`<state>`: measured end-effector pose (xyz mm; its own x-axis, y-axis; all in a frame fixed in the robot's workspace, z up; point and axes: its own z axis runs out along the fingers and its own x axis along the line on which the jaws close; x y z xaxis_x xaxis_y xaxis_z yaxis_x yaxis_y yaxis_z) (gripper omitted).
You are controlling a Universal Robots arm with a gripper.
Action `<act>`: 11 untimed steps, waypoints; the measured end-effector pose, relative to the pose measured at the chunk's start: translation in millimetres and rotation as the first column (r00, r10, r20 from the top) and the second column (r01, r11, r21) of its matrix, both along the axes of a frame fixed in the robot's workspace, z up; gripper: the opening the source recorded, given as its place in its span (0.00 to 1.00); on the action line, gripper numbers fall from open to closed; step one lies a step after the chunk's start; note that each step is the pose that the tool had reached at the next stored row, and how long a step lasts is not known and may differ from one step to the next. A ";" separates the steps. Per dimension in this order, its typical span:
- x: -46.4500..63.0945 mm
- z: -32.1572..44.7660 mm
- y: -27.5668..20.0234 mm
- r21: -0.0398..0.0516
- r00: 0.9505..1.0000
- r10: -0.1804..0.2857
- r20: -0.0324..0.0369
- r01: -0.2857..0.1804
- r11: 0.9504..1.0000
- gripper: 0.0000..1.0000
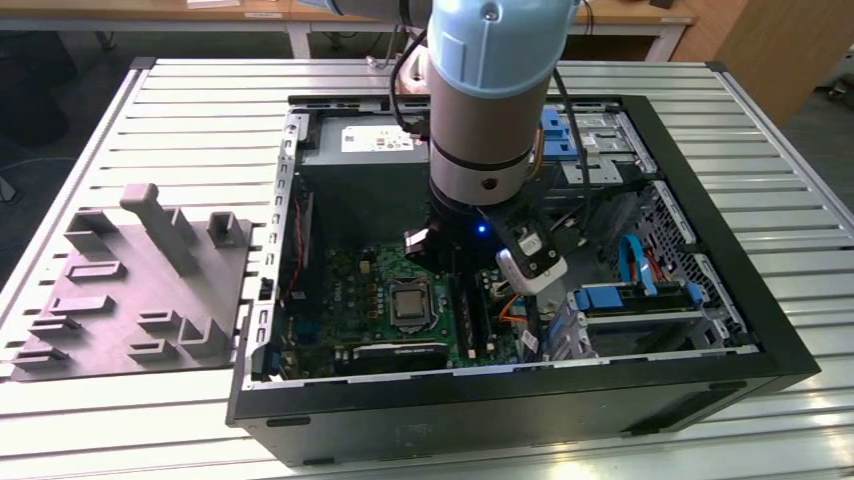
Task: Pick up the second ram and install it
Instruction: 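Insert the second ram into the second slot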
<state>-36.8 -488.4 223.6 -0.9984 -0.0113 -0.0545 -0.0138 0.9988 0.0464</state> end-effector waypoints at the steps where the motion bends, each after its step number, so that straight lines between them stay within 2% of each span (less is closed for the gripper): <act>1: 0.0 0.0 0.0 0.000 1.000 0.000 0.000 0.000 1.000 0.11; 11: 0.0 -0.2 0.0 0.000 1.000 -0.006 0.000 0.006 1.000 0.11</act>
